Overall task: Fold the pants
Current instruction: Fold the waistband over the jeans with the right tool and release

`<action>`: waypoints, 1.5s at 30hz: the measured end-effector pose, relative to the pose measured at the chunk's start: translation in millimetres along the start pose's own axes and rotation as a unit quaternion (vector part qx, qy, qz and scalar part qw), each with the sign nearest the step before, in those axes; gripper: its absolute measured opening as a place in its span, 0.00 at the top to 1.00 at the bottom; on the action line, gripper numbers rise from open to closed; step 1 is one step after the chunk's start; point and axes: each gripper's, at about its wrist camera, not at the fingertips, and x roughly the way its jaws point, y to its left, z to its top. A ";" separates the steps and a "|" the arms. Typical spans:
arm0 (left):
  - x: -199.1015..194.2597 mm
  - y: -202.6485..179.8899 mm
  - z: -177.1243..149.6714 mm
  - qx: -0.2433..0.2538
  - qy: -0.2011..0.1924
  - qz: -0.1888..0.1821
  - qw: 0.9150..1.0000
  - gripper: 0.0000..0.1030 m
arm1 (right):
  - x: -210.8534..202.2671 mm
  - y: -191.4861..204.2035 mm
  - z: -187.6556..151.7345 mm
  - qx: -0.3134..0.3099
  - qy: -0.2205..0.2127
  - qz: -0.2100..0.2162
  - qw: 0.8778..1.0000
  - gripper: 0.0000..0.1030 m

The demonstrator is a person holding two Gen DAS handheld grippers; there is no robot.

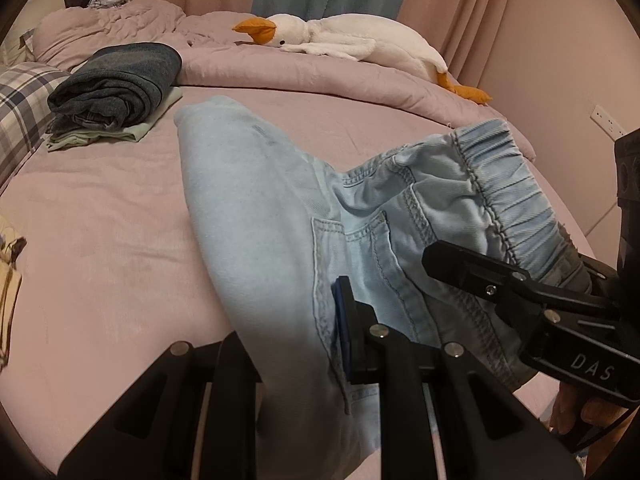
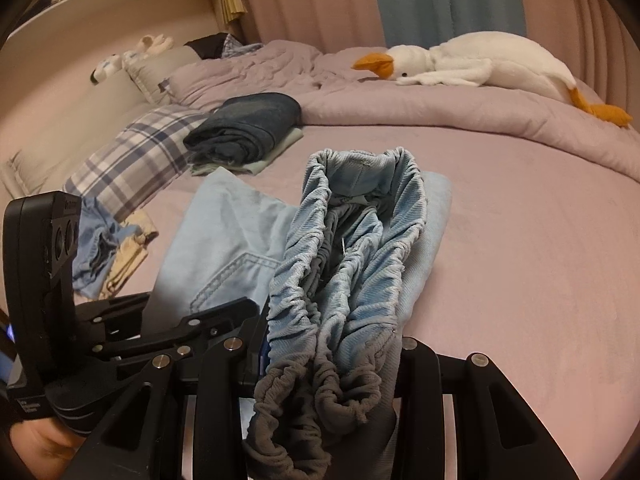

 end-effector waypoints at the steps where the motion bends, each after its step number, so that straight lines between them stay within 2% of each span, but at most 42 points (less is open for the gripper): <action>1: 2.3 1.0 3.2 0.001 -0.001 0.001 1.000 0.84 | 2.0 0.1 1.8 0.000 0.000 0.000 1.000 0.62; 22: 61.4 11.5 72.4 0.037 -0.013 0.018 0.999 0.84 | 43.9 -20.1 56.9 0.001 -0.024 -0.017 1.000 0.62; 38: 109.8 33.6 81.3 0.026 0.031 0.033 0.999 0.82 | 84.7 -39.8 65.3 0.027 0.012 -0.003 1.000 0.62; 45: 117.5 46.6 78.1 0.015 0.048 0.041 0.998 0.79 | 87.9 -72.0 60.4 0.083 0.028 0.027 0.996 0.62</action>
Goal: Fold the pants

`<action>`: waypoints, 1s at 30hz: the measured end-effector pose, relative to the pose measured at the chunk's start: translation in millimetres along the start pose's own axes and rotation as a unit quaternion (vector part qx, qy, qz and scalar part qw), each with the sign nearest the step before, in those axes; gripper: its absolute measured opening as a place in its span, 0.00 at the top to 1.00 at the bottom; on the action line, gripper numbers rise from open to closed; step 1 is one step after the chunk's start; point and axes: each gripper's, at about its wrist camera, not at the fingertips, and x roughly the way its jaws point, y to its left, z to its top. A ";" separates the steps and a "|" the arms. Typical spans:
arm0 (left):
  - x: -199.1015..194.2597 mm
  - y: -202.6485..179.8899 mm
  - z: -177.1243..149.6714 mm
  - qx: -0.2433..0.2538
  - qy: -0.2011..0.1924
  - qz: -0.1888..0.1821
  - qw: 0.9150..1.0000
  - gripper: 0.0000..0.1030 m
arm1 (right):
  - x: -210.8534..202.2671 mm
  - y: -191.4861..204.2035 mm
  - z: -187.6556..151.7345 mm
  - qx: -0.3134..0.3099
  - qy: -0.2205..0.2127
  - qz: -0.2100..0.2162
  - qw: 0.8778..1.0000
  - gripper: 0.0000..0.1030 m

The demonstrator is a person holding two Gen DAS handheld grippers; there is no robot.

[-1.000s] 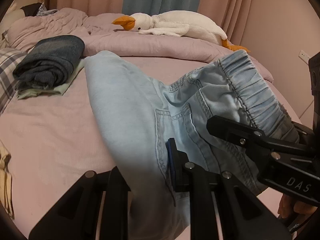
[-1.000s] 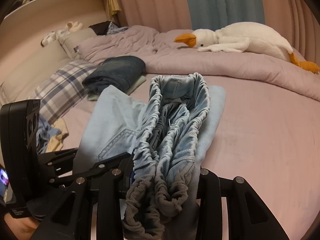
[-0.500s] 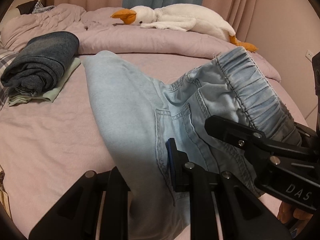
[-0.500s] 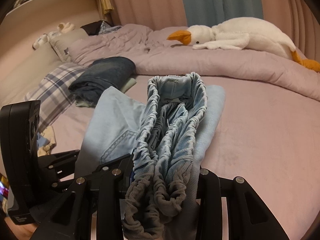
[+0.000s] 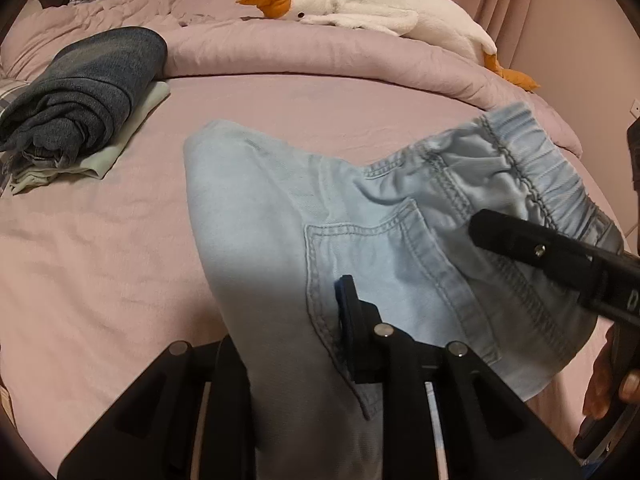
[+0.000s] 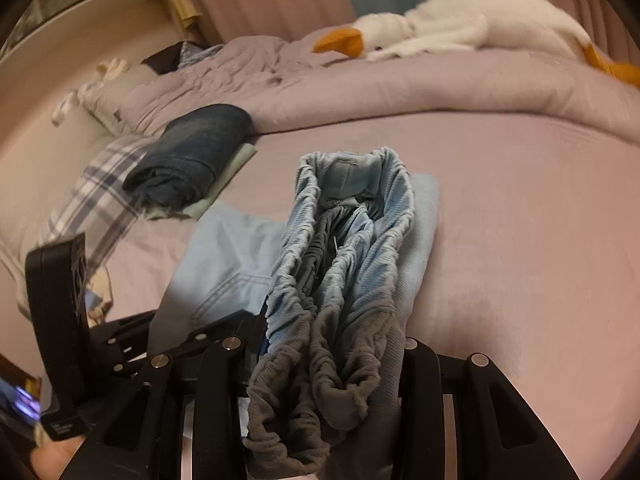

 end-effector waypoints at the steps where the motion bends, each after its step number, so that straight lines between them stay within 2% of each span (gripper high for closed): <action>1: 0.4 0.3 -0.6 0.001 0.000 0.003 1.000 0.77 | 1.1 -4.7 -0.5 0.009 0.004 0.004 1.000 0.62; 6: 2.8 3.2 -2.3 0.000 0.003 0.011 1.000 0.70 | 5.8 -33.1 -4.4 0.073 0.019 0.024 0.997 0.61; 8: 3.0 6.2 -3.6 -0.004 0.005 0.013 1.000 0.65 | 8.6 -46.0 -7.5 0.102 0.028 0.029 0.994 0.57; 11: 1.2 11.2 -6.3 -0.008 0.004 0.034 0.999 0.46 | 11.5 -57.3 -13.2 0.125 0.041 0.019 0.991 0.44; 12: 0.0 13.3 -8.3 -0.011 0.004 0.038 0.999 0.40 | 10.3 -60.0 -15.8 0.129 0.043 0.017 0.991 0.41; 14: -1.6 19.3 -12.3 -0.018 0.006 0.040 0.999 0.34 | 6.8 -62.1 -18.5 0.131 0.041 0.020 0.990 0.40; 17: -5.8 28.3 -18.8 -0.029 0.006 0.037 0.999 0.31 | -1.8 -64.9 -23.0 0.128 0.039 0.008 0.991 0.32; 30: -20.1 29.6 -30.3 -0.032 0.010 0.055 0.998 0.31 | -12.6 -57.9 -22.7 0.090 0.044 -0.060 0.993 0.32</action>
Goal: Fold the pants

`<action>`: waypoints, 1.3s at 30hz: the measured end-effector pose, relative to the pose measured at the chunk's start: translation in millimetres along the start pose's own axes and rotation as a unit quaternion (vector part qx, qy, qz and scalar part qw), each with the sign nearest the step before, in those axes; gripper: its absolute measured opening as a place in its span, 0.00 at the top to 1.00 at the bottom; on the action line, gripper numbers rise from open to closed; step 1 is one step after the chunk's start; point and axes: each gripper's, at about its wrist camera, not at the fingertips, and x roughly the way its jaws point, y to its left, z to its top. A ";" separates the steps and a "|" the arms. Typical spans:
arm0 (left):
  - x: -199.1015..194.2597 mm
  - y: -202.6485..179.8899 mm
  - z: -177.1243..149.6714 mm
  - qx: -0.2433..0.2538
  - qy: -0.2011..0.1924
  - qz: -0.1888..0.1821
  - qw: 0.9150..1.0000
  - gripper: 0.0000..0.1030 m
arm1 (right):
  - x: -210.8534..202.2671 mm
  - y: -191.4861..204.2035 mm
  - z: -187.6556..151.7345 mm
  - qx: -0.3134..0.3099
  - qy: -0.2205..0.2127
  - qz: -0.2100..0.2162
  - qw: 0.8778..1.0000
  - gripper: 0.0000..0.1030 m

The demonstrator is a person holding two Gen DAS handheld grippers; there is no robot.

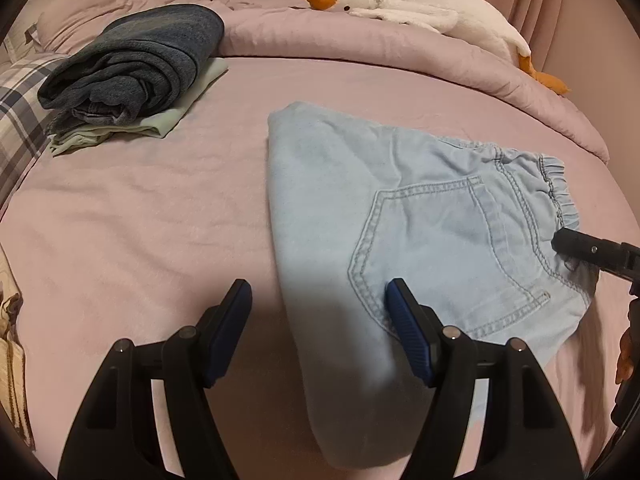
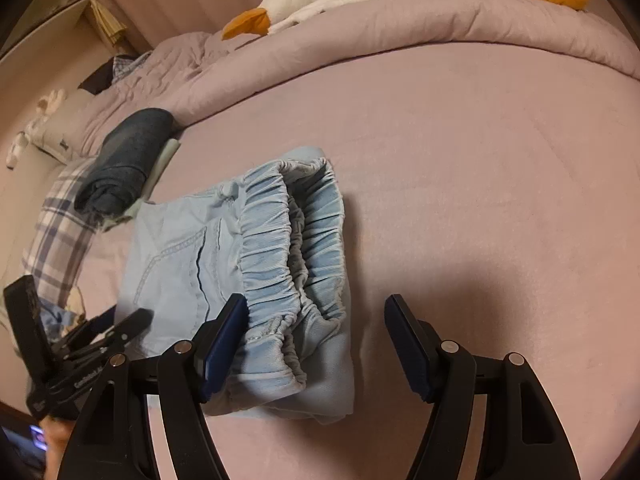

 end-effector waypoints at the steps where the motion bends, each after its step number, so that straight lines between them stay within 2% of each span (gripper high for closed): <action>1: -0.9 -0.3 -0.7 0.000 0.000 0.001 1.000 0.31 | 0.5 0.1 0.6 0.000 0.001 -0.001 1.000 0.32; 23: -7.8 0.8 -7.1 0.007 0.005 0.013 1.000 0.31 | -4.1 2.6 -5.6 0.003 0.003 -0.013 1.000 0.32; 39: -10.0 2.3 -8.5 0.008 0.007 0.021 1.000 0.32 | -4.7 -0.5 -8.3 0.011 0.006 -0.007 1.000 0.32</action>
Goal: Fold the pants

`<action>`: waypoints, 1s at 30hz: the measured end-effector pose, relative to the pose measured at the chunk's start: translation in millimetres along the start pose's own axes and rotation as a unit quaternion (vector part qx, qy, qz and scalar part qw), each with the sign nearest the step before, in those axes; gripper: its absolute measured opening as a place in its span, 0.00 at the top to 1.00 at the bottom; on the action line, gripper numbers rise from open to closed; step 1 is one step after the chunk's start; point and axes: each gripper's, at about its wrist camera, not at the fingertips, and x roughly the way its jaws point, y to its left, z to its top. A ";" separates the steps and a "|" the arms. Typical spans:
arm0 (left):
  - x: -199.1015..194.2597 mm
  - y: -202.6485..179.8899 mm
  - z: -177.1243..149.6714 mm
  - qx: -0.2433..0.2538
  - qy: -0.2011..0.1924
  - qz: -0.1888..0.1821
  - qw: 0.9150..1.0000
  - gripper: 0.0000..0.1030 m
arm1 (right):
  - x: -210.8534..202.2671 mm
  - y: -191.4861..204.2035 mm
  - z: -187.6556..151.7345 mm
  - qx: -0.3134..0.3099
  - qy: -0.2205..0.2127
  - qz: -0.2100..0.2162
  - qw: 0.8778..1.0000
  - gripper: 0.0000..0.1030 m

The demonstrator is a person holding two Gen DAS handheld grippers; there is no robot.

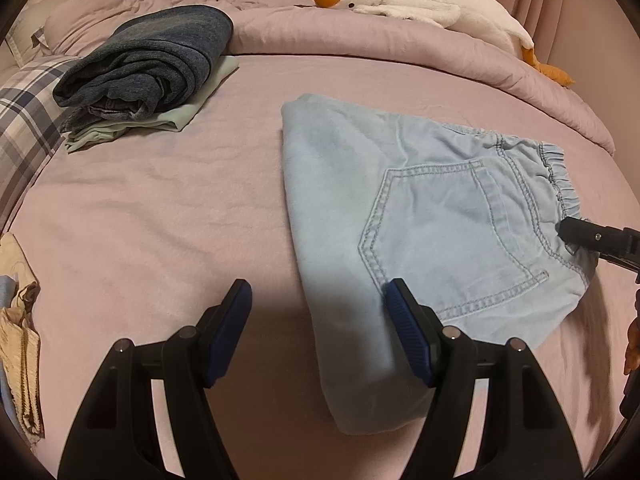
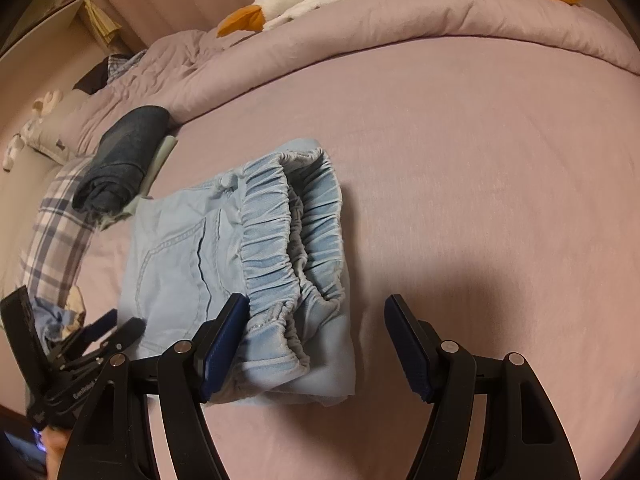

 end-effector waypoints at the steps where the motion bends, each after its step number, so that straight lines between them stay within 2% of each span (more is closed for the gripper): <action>1: -0.1 1.0 -0.4 -0.001 0.001 0.000 1.000 0.32 | -0.2 0.4 -0.1 0.000 0.000 -0.001 1.000 0.32; 30: -6.3 9.0 -7.6 -0.002 0.005 0.005 1.000 0.32 | -4.9 1.2 -3.2 -0.003 -0.002 -0.005 1.000 0.32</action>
